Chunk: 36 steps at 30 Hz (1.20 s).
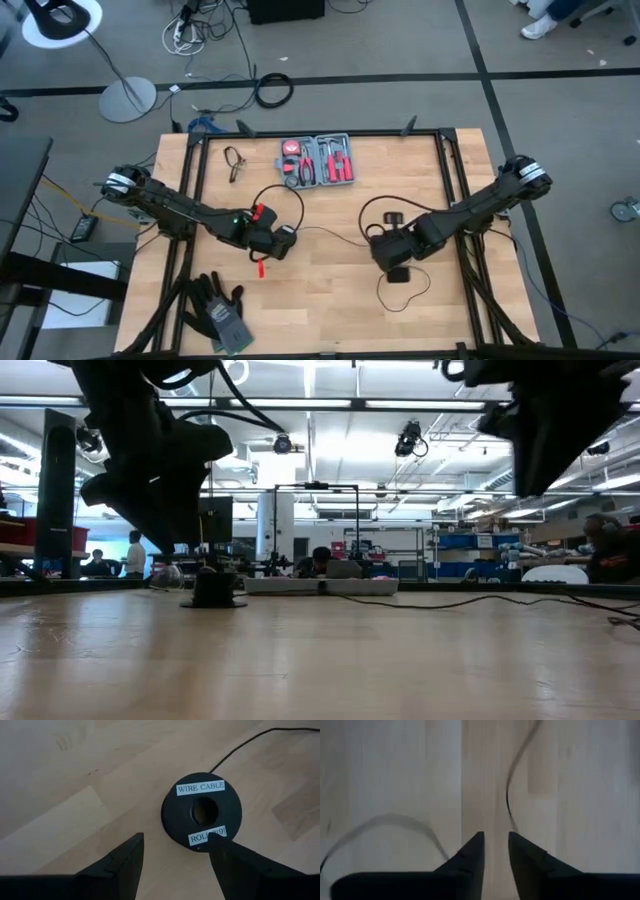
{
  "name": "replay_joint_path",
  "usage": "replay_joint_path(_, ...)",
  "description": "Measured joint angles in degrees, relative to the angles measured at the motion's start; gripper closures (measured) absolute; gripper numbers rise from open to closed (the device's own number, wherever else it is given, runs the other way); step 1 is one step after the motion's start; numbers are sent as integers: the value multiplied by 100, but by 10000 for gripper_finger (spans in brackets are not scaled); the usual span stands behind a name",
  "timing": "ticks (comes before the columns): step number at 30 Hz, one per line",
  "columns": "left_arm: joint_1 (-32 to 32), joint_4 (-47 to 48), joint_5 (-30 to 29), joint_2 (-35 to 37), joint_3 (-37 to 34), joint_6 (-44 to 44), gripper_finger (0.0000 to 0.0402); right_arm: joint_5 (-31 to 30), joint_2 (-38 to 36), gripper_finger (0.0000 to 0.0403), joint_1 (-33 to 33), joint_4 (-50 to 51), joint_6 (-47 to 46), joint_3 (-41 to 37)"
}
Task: Coil cords
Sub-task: Uncoil the black wire from the black spool
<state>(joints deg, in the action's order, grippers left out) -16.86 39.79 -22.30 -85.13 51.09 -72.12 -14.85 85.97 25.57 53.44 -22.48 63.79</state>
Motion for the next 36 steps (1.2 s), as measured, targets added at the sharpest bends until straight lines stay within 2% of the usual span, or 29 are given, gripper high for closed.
replay_joint_path(4, 0, -28, -45, 1, 0, 6, 179, -471, 275, 291, -241, -1748, 506, -543)
replay_joint_path(10, 51, -156, -126, -1, 4, 12, 179, -595, 1028, 269, -880, -4531, 1579, -1001)
replay_joint_path(18, 220, -243, -137, -33, 7, 135, 179, -582, 2048, 260, -1672, -6726, 2581, -958)
replay_joint_path(25, 314, -434, -29, -128, 11, 311, 179, -158, 2558, 259, -2110, -7569, 2900, -955)
replay_joint_path(28, 338, -418, -9, -176, 11, 311, 179, -103, 2566, 259, -2222, -7581, 2991, -954)
replay_joint_path(34, 386, -450, 106, -353, 11, 328, 179, 578, 2544, 268, -2409, -7575, 2859, -951)
replay_joint_path(36, 387, -496, 107, -377, 11, 330, 179, 635, 2543, 271, -2425, -7496, 2818, -950)
